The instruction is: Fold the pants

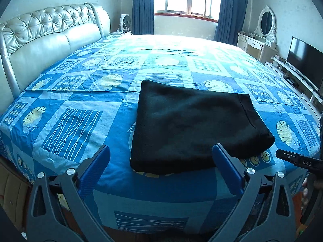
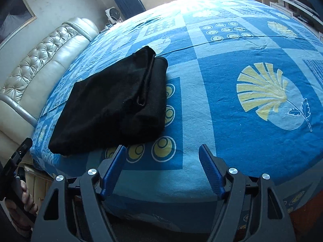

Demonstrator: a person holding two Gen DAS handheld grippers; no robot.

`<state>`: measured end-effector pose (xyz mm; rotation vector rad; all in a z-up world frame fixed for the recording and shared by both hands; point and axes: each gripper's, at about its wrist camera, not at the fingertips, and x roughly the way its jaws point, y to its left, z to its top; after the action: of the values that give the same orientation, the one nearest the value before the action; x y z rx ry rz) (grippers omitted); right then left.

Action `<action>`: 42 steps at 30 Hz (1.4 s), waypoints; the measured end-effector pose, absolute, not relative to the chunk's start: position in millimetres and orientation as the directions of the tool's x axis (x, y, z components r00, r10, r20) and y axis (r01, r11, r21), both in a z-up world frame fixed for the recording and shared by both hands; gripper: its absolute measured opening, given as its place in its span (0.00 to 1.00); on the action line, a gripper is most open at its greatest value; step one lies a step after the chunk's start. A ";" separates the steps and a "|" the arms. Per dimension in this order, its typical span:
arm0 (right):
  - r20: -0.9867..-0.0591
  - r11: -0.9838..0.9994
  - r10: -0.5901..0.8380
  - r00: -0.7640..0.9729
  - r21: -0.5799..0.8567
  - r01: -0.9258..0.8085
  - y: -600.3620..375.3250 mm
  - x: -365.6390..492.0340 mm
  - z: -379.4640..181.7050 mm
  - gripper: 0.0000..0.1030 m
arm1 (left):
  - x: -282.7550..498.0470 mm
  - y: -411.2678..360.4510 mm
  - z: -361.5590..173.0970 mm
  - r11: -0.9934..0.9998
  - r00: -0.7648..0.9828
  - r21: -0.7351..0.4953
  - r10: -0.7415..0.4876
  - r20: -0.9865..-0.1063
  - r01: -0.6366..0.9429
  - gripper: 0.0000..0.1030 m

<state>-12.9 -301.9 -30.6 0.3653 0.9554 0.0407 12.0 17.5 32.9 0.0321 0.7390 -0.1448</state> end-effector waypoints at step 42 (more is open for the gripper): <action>-0.806 0.967 0.181 0.564 0.249 0.046 -264.4 -39.0 -37.8 0.76 | -8.5 19.6 12.1 0.999 0.663 0.023 -0.012 -0.748 0.043 0.98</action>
<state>-39.0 -264.4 -37.8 0.2542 0.9716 0.0807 -8.5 19.6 12.1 0.0401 0.8450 -0.0311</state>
